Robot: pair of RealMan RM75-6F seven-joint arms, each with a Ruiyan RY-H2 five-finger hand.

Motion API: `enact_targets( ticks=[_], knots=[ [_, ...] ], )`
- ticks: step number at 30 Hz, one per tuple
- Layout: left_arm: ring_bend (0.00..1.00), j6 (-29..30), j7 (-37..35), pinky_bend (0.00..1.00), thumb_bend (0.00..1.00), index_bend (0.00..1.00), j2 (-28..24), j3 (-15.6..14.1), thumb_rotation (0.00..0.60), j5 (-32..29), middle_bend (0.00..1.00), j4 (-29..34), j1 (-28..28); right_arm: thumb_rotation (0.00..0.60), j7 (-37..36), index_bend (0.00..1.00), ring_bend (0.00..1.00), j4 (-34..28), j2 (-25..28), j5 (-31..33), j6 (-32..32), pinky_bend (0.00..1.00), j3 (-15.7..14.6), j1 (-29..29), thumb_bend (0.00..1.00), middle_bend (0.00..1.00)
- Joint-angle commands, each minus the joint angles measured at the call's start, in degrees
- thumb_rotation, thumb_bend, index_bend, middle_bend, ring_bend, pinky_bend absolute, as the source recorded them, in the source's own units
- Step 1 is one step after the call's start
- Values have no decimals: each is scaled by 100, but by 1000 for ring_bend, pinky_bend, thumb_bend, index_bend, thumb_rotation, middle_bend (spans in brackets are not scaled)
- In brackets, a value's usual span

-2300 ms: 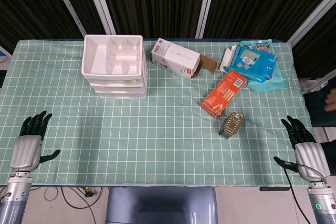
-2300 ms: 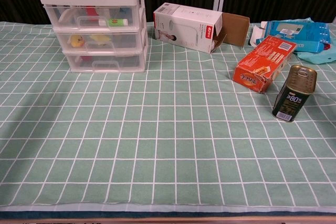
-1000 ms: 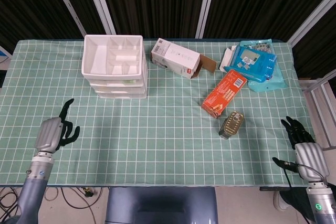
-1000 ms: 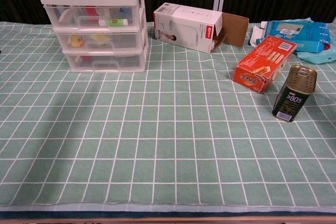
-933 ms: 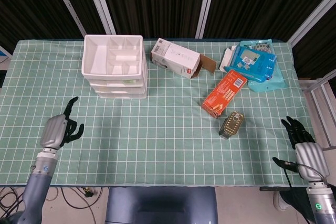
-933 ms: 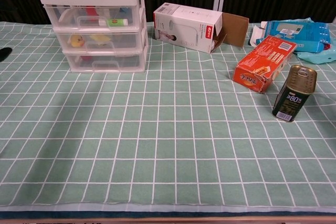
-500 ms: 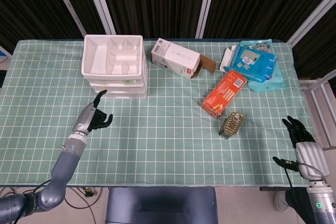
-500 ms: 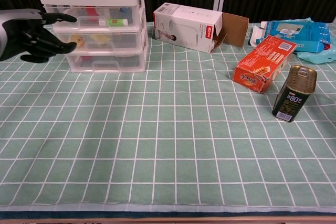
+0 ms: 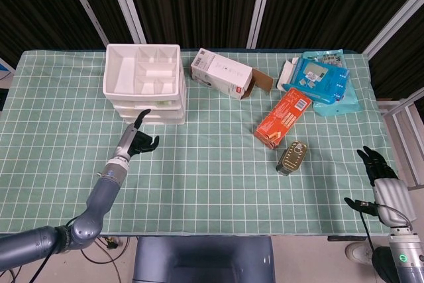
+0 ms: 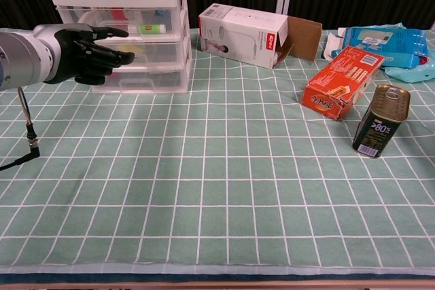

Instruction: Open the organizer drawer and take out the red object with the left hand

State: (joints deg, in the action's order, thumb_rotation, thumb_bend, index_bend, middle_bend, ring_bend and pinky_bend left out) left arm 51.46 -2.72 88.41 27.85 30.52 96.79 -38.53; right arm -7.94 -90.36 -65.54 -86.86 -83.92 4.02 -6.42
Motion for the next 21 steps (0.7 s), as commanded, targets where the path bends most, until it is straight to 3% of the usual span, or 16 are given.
enact_targets(
  ticks=[1, 21],
  knots=[
    [971, -89, -171, 1000, 457, 9, 81, 24, 600, 44, 1000, -124, -26, 600, -2, 0, 0, -5, 2, 0, 3, 219, -1, 0, 65, 0],
    [977, -162, -633, 1000, 465, 47, 215, 144, 600, 45, 1000, -399, -215, 600, 7, 0, 0, -32, 5, 23, 16, 219, 7, 1, 66, 0]
  ],
)
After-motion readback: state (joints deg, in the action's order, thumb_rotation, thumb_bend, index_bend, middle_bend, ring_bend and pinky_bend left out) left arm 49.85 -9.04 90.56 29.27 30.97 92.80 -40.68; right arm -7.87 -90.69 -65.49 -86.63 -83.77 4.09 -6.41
